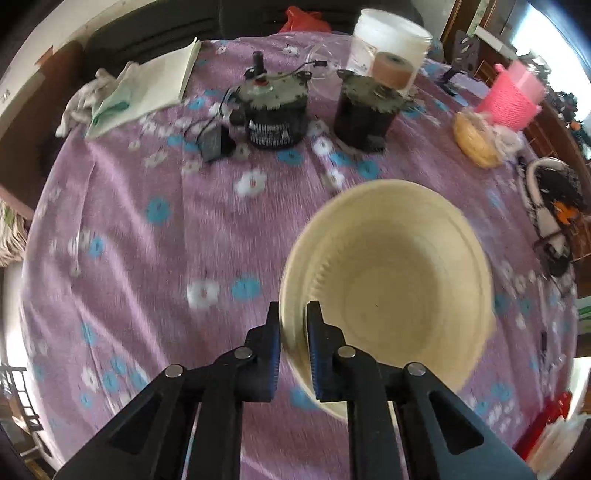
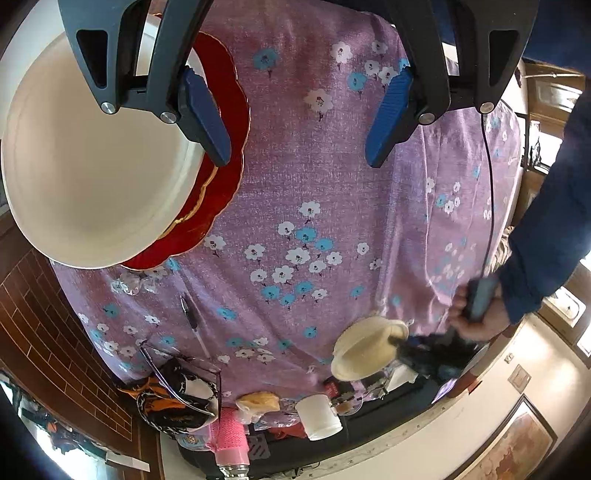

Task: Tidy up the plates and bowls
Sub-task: 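Close the left gripper on the beige bowl's rim, then lift and carry the beige bowl toward the plate stack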

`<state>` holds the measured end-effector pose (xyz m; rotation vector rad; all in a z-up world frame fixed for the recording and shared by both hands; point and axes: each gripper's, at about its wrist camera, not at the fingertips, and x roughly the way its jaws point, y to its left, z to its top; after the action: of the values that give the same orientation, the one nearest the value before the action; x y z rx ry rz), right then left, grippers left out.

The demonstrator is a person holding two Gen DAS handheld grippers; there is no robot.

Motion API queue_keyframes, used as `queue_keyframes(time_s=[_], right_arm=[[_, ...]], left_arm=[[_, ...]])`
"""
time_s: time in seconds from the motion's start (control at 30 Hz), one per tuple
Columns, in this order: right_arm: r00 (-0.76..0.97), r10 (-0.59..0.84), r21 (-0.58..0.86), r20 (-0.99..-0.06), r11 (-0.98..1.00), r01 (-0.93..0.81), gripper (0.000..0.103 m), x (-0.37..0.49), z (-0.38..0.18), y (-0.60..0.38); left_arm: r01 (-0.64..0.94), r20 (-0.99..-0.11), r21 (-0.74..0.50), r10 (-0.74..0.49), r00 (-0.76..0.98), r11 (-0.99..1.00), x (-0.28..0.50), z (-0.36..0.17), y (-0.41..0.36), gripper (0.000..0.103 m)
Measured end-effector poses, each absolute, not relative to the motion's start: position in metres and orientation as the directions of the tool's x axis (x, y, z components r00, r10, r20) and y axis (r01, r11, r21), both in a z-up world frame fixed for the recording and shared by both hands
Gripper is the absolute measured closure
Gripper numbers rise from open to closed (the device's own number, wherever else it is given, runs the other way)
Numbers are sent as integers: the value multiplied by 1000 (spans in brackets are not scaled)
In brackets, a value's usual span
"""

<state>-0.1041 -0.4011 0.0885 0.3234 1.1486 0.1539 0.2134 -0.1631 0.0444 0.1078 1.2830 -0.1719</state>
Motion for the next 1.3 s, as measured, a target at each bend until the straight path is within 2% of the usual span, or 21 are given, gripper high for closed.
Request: queue_keyframes(time_s=[0.2, 0.53, 0.63, 0.7, 0.73, 0.83, 0.93, 1.0, 1.1, 1.23, 1.3], right_arm=[[413, 341, 388, -844, 921, 33, 24, -92, 89, -395], [360, 455, 491, -814, 871, 9, 24, -75, 78, -368], [315, 476, 504, -821, 864, 9, 24, -74, 70, -358], [297, 485, 510, -823, 860, 8, 24, -74, 66, -354], [284, 482, 506, -829, 863, 11, 24, -75, 63, -352], [258, 510, 529, -821, 849, 7, 25, -76, 59, -348], [260, 517, 534, -816, 845, -3, 30, -76, 60, -345], [267, 512, 531, -816, 847, 0, 38, -73, 60, -344], [263, 505, 526, -822, 850, 10, 40, -68, 57, -340], [267, 489, 511, -830, 860, 13, 42, -56, 51, -330], [259, 499, 523, -827, 852, 28, 60, -52, 46, -328]], left_arm=[[166, -963, -51, -93, 252, 985, 142, 43, -139, 91], [96, -957, -148, -167, 237, 984, -28, 40, -122, 89], [124, -949, -144, -173, 263, 982, -51, 48, -122, 78], [134, -942, -119, -155, 299, 984, -58, 56, -118, 53], [126, -937, -118, -152, 316, 985, -59, 59, -114, 52], [109, -929, -123, -153, 338, 986, -57, 66, -104, 52], [99, -929, -116, -143, 340, 988, -45, 65, -97, 52], [110, -934, -92, -124, 335, 990, -39, 64, -97, 52], [126, -938, -62, -101, 332, 990, -32, 62, -100, 53], [160, -940, -36, -87, 330, 987, -23, 57, -105, 65], [174, -942, -39, -94, 322, 984, -18, 53, -109, 68]])
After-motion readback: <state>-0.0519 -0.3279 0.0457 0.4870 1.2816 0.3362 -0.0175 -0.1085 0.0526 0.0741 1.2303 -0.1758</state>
